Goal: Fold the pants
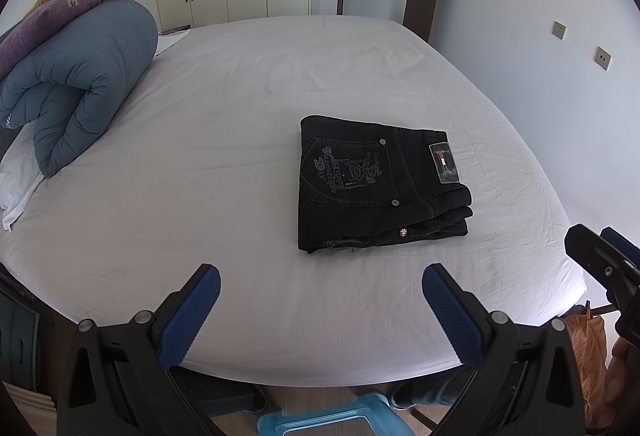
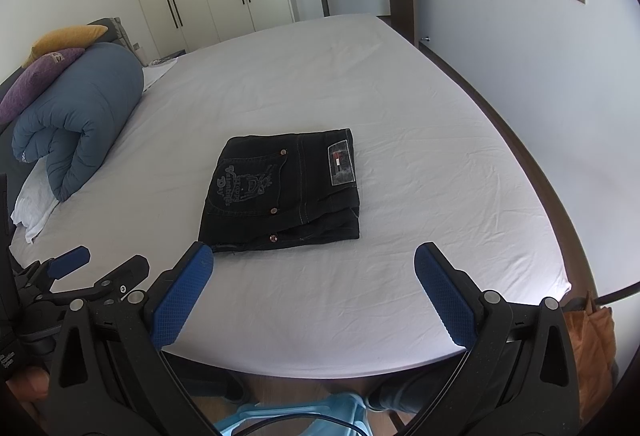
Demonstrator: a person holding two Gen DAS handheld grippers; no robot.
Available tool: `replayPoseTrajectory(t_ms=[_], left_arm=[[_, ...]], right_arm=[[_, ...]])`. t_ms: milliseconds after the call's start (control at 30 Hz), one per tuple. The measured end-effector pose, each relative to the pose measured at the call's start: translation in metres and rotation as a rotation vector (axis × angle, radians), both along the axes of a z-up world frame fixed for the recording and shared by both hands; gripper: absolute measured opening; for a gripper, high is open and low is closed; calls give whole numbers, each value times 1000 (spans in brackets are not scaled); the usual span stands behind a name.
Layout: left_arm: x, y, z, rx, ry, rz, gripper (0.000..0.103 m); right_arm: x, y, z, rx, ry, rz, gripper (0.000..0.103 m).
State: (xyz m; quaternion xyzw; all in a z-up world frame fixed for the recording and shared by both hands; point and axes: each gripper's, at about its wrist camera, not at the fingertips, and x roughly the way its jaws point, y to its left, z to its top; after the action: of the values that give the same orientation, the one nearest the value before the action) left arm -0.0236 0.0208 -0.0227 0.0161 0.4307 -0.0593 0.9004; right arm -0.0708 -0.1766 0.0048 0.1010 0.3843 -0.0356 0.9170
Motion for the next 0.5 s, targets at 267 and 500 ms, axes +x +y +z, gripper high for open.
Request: replayPoseTrajectory(t_ms=[267, 500], left_arm=[[0, 1, -2, 2, 5, 0, 103], [0, 1, -2, -1, 7, 3, 103]], right_arm=[[-1, 2, -2, 5, 5, 2, 103], [0, 2, -2, 5, 7, 3, 103]])
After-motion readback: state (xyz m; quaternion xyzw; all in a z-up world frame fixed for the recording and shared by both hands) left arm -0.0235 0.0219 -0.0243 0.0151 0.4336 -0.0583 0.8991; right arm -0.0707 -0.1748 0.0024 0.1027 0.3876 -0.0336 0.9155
